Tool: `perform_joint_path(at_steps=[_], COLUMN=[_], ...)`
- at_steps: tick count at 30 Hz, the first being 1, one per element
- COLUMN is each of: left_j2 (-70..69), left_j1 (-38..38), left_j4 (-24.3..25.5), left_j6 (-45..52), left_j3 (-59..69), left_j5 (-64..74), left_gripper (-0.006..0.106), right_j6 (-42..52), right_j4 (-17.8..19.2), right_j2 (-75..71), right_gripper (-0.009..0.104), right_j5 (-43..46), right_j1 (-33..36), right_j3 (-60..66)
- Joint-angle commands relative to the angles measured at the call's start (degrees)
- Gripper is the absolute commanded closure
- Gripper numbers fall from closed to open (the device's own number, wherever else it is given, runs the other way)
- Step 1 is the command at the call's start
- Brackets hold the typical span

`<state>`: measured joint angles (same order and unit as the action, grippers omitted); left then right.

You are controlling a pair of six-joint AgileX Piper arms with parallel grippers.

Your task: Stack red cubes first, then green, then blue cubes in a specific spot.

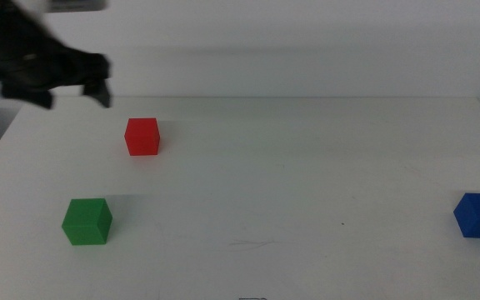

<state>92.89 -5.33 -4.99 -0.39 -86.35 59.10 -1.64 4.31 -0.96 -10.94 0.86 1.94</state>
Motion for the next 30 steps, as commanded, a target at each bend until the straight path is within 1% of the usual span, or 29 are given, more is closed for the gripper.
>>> perform_joint_path(at_steps=[1, 9, 15, 20, 30], left_j2=[2.5, 17.1, 25.4, 29.3, 34.3], left_j1=[-1.3, -2.6, -2.8, -2.8, -2.8], left_j4=[-1.2, -1.2, -1.3, -1.3, -0.6], left_j6=[-1.0, -2.0, -2.5, -2.5, -3.7], left_j3=[-6.6, -20.7, -28.3, -30.7, -30.9], left_j5=[-1.4, 0.0, 0.5, 0.3, -1.2], left_gripper=[0.007, 0.007, 0.007, 0.007, 0.007], right_j6=[0.5, 0.5, 0.5, 0.5, 0.5], right_j4=[0.5, 0.5, 0.5, 0.5, 0.5], right_j2=[-0.9, -0.9, -0.9, -0.9, -0.9], right_gripper=[0.001, 0.001, 0.001, 0.001, 0.001], right_j5=[4.2, 4.2, 4.2, 4.2, 4.2], right_j1=[0.1, 0.1, 0.1, 0.1, 0.1], right_j3=[-1.3, -1.3, -1.3, -1.3, -1.3])
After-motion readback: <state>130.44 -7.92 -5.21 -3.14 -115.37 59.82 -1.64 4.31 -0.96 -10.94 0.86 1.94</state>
